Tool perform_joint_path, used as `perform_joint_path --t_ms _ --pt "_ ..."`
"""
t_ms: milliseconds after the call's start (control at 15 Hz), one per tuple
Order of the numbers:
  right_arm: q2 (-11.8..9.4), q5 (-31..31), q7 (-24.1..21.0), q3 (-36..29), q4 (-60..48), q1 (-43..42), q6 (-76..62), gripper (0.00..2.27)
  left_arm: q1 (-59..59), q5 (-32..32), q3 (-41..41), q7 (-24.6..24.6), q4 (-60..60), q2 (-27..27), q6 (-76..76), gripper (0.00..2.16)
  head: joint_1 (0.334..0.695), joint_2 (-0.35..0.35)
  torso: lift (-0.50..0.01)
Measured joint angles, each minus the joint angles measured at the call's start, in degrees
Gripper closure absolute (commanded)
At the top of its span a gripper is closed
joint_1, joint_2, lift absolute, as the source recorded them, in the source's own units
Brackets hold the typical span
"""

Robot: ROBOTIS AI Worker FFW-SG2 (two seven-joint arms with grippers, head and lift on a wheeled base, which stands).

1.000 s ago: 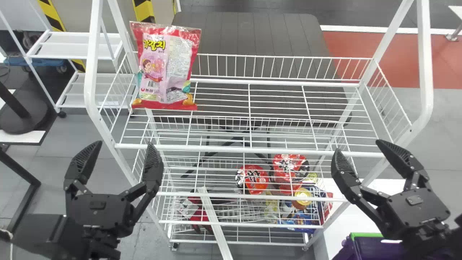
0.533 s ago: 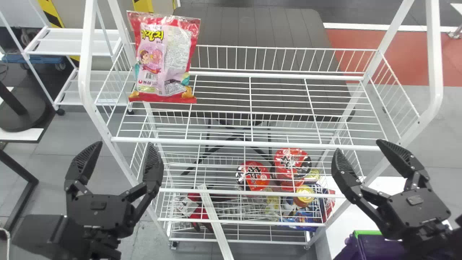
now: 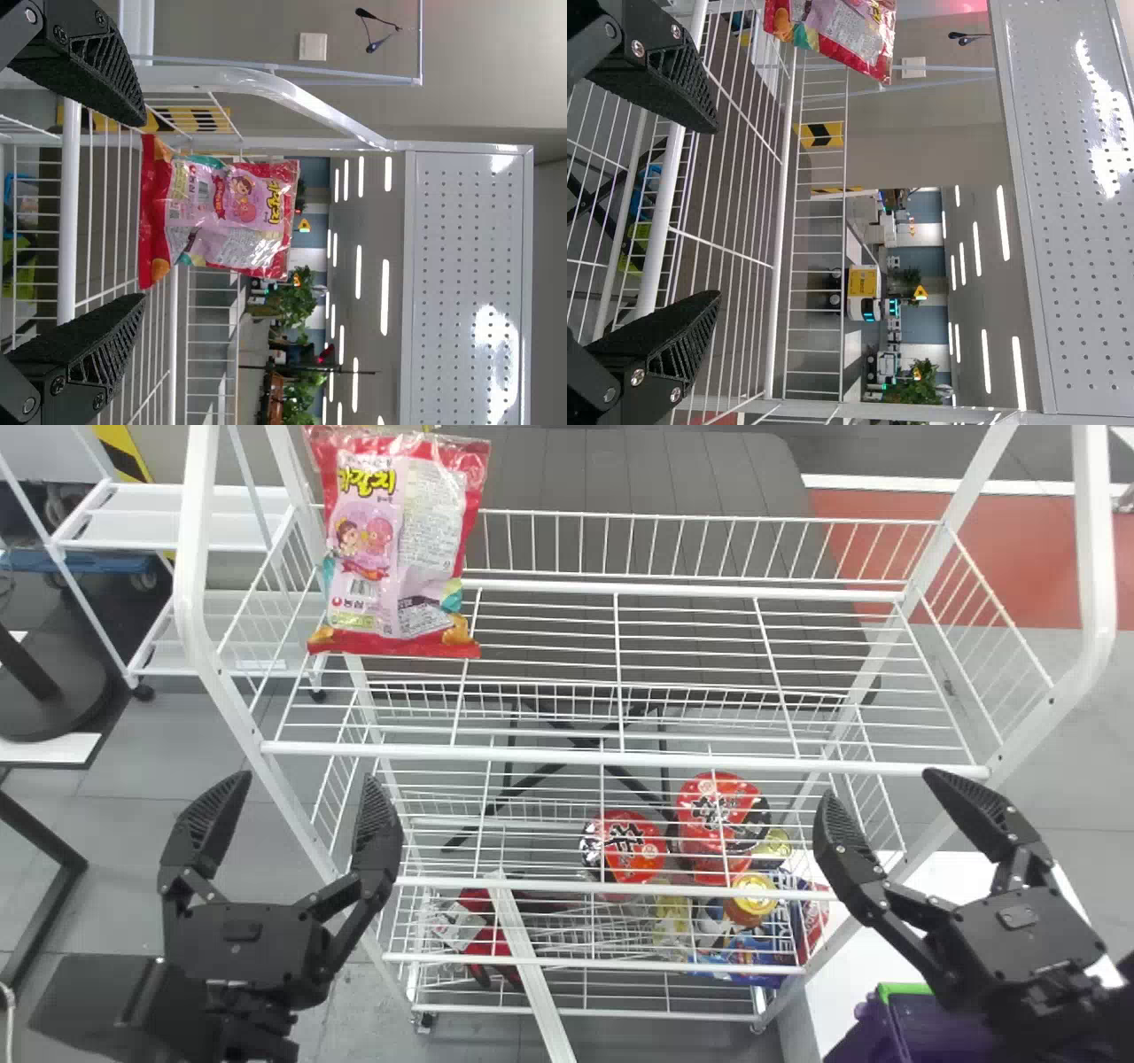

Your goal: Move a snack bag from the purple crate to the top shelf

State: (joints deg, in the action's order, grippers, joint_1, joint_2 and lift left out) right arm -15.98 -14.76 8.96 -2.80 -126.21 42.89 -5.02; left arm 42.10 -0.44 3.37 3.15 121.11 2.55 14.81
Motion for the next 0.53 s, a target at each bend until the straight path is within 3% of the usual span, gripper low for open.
perform_joint_path --t_ms 533 --pt "-0.82 0.00 0.00 0.05 0.08 0.07 -0.43 0.18 0.24 -0.58 0.89 0.91 0.09 0.00 0.00 0.12 0.695 -0.023 -0.136"
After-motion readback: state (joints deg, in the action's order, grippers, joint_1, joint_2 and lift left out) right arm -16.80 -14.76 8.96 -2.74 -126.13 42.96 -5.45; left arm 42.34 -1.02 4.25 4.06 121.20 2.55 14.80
